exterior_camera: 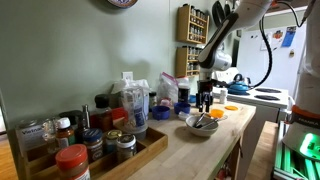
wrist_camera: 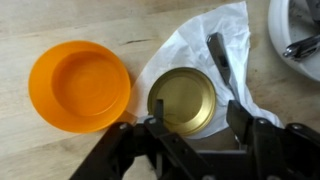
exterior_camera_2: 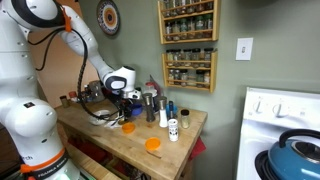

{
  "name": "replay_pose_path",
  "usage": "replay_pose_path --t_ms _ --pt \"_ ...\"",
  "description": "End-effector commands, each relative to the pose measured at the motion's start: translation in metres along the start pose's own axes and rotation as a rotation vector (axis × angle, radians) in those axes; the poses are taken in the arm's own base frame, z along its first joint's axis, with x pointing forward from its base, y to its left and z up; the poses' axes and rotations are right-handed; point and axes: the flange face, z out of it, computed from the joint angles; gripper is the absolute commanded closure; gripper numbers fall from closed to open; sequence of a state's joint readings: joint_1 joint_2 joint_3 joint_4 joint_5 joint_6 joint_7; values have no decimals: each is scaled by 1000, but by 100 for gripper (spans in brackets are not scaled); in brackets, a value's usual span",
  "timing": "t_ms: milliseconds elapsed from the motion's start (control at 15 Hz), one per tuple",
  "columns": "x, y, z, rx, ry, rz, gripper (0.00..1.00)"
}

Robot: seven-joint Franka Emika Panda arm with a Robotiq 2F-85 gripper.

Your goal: Put the golden color lid in the blue jar close to the wall

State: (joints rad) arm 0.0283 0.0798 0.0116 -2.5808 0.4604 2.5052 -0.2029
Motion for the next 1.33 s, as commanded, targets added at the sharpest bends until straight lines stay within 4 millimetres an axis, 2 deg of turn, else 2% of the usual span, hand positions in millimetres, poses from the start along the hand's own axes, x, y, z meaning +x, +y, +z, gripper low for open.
replay_pose_path --t_ms 0,133,333,467,667,733,1000,1133,1200,1267 --pt "12 7 -1 -8 17 4 56" --pt "12 11 -5 -21 18 0 60" --pt "11 17 -5 -68 -2 -27 58" --pt "11 23 -3 -96 -20 -38 63" --pt "8 24 0 -118 -41 -54 78" --pt "6 23 2 -120 -48 -62 74" --pt "0 23 4 -144 -78 -78 74" --pt "-2 24 7 -144 -91 -77 81" --pt "-2 23 10 -138 -94 -79 87" --pt "-2 22 11 -134 -98 -81 97"
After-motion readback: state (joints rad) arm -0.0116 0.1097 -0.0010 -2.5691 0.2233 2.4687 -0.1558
